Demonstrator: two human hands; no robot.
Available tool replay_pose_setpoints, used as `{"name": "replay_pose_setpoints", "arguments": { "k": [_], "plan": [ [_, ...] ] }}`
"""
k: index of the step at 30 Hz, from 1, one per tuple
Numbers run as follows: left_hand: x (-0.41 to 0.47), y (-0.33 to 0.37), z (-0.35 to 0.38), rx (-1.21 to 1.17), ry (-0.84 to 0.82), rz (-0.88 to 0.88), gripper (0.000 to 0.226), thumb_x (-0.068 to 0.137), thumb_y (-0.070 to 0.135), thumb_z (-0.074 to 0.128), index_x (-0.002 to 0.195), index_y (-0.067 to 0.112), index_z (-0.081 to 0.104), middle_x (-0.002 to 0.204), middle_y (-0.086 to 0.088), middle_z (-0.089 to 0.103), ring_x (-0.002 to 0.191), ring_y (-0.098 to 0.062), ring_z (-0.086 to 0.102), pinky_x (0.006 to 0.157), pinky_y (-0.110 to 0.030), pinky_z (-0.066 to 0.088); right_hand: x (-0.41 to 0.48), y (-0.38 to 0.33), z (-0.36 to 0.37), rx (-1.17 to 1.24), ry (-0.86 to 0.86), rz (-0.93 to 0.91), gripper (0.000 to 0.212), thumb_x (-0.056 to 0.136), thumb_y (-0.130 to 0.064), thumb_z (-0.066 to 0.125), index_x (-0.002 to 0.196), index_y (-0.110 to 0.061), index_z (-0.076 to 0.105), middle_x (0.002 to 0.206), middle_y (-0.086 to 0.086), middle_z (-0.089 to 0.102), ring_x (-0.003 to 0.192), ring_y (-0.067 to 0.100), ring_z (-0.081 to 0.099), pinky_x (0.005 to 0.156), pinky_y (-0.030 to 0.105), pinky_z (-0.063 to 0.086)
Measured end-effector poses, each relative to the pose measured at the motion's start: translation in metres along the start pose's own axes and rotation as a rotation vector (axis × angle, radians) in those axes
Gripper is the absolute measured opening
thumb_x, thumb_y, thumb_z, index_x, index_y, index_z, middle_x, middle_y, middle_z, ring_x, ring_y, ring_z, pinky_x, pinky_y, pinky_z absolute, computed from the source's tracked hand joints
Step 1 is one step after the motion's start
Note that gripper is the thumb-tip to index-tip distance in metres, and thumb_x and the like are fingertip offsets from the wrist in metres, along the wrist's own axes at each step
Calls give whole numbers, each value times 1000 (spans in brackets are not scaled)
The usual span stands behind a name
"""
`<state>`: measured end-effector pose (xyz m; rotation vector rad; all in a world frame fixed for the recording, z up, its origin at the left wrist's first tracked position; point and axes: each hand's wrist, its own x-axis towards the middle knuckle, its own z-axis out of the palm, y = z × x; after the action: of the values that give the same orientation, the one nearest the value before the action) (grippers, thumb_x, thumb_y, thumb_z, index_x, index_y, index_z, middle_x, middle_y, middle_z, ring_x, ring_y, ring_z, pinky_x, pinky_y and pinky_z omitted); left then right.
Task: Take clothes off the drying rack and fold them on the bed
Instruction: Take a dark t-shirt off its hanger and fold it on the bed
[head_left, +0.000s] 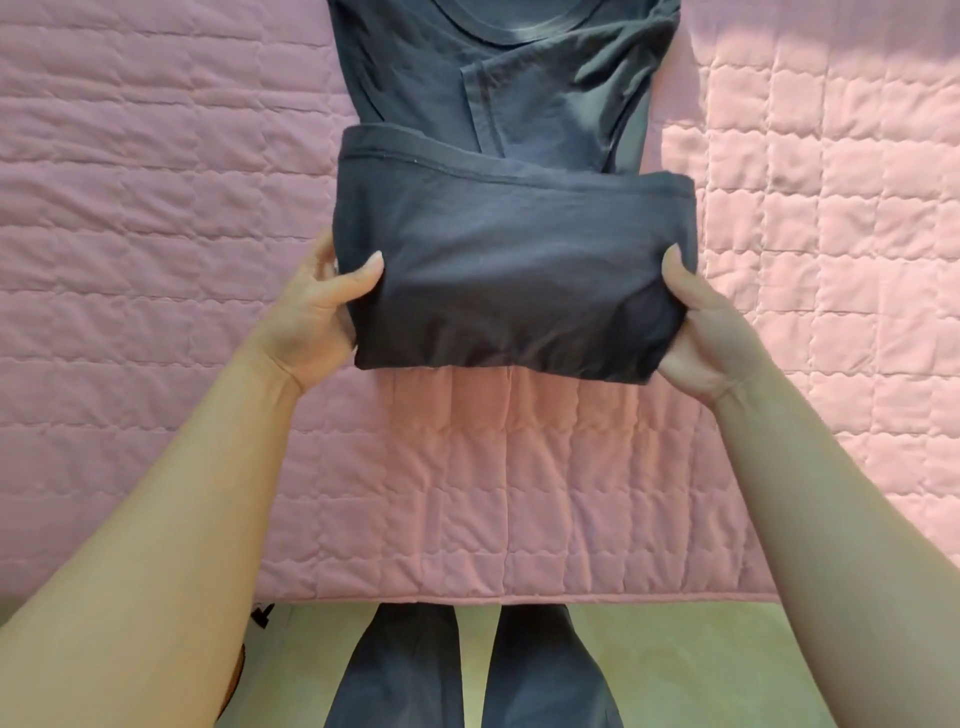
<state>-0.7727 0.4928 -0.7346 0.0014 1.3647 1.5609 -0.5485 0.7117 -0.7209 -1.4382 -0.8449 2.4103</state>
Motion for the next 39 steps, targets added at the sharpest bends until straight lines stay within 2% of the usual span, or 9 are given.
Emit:
{"name": "replay_pose_setpoints", "arguments": {
  "k": [4, 7, 15, 17, 20, 23, 30, 33, 39],
  "plan": [
    [24, -20, -8, 363, 289, -82, 35, 95, 18, 60, 129, 25, 55, 118, -2, 68, 88, -9, 65, 61, -16, 51, 28, 12, 2, -368, 170, 24, 39, 97, -41, 52, 125, -16, 60, 118, -2, 69, 98, 9, 67, 83, 27, 54],
    [23, -35, -13, 387, 493, -152, 35, 80, 40, 76, 107, 26, 57, 114, -1, 67, 80, -8, 63, 68, -23, 52, 35, 24, -10, -413, 243, 42, 41, 91, -47, 59, 117, -16, 65, 116, -1, 70, 98, 12, 69, 84, 27, 55],
    [-37, -63, -17, 597, 428, -235, 53, 71, 34, 84, 111, 21, 51, 90, 9, 72, 85, -3, 66, 70, -19, 45, -6, 63, -46, -730, 284, 16, 31, 80, -43, 74, 91, -15, 73, 91, -7, 74, 80, 0, 63, 82, 20, 50],
    [-41, -67, -19, 644, 418, -223, 53, 69, 30, 86, 108, 21, 51, 90, 12, 72, 85, -1, 66, 71, -19, 44, -12, 66, -43, -860, 267, -26, 29, 83, -37, 72, 68, -14, 64, 67, -9, 59, 58, -1, 48, 58, 9, 40],
    [-44, -70, -19, 715, 406, -180, 53, 70, 26, 86, 106, 23, 48, 87, 13, 70, 80, -5, 64, 73, -21, 46, -16, 74, -36, -1022, 212, -150, 51, 85, -33, 72, 54, -12, 38, 61, -3, 26, 52, 7, 22, 46, 20, 17],
    [-43, -73, -23, 735, 404, -176, 47, 74, 27, 83, 107, 18, 51, 90, 5, 71, 85, -14, 65, 74, -25, 46, -19, 78, -37, -974, 265, -159, 55, 85, -32, 72, 52, -16, 31, 60, -3, 24, 50, 8, 21, 48, 21, 17],
    [-55, -68, -15, 682, 448, -361, 31, 73, 42, 81, 88, 18, 70, 95, 3, 72, 87, -14, 66, 86, -33, 55, -33, 84, -45, -710, 459, -94, 44, 78, -38, 76, 75, 4, 62, 74, 3, 54, 69, 14, 49, 67, 31, 40],
    [-80, -79, -9, 649, 390, -509, 35, 74, 40, 81, 82, 8, 71, 83, 0, 68, 70, -15, 59, 72, -28, 52, -54, 98, -60, -523, 509, -13, 31, 72, -30, 80, 71, -3, 66, 64, 0, 54, 63, 15, 47, 62, 33, 40],
    [-145, -123, -6, 660, 462, -744, 45, 72, 41, 81, 61, 14, 46, 57, -3, 51, 52, -17, 45, 53, -27, 32, -117, 146, -90, -418, 662, 142, 47, 59, -25, 85, 80, 8, 60, 71, 8, 61, 68, 19, 55, 66, 34, 46]
  ]
}}
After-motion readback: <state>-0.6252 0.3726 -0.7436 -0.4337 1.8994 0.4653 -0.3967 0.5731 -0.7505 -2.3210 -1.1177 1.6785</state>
